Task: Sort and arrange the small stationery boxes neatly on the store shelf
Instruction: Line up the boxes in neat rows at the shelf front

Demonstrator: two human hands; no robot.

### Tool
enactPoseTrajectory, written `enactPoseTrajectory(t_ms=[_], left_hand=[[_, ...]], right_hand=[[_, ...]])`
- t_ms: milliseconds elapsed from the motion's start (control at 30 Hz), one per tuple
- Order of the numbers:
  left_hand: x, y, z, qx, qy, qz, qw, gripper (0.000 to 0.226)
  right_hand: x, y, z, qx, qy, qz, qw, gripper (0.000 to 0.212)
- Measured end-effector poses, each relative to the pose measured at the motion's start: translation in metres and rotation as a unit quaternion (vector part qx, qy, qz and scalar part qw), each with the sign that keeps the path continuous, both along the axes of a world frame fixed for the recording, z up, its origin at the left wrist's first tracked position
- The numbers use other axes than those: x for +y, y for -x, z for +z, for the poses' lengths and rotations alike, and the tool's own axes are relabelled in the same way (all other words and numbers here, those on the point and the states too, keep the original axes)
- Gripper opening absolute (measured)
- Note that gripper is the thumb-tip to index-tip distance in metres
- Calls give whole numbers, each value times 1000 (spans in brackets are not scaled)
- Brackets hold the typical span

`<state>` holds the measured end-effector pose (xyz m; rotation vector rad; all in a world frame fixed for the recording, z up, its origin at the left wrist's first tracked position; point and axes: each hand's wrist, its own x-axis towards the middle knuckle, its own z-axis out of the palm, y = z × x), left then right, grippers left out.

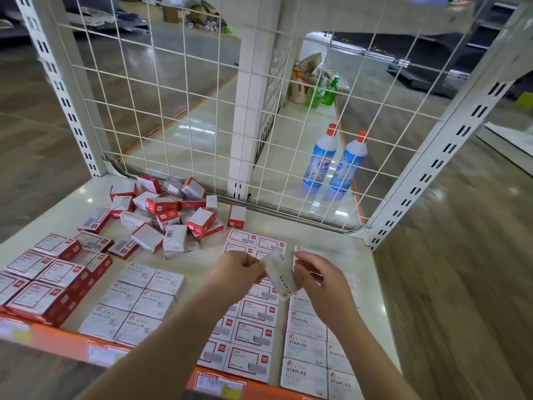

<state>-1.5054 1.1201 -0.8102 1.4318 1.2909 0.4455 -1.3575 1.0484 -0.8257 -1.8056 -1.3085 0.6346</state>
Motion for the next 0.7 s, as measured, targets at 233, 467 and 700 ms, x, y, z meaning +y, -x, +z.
enactPoseTrajectory(t_ms=[233, 467, 700], left_hand=[[-8, -8, -3, 34, -17, -76, 996, 18], [-11, -10, -10, 70, 104, -132, 983, 15], [-8, -14, -10, -27, 131, -8, 991, 24]], right_hand=[[6, 5, 10, 50, 6, 24, 998, 23], [7, 2, 5, 231, -71, -157, 958, 20], [-1, 3, -5, 327, -30, -131, 935, 28]])
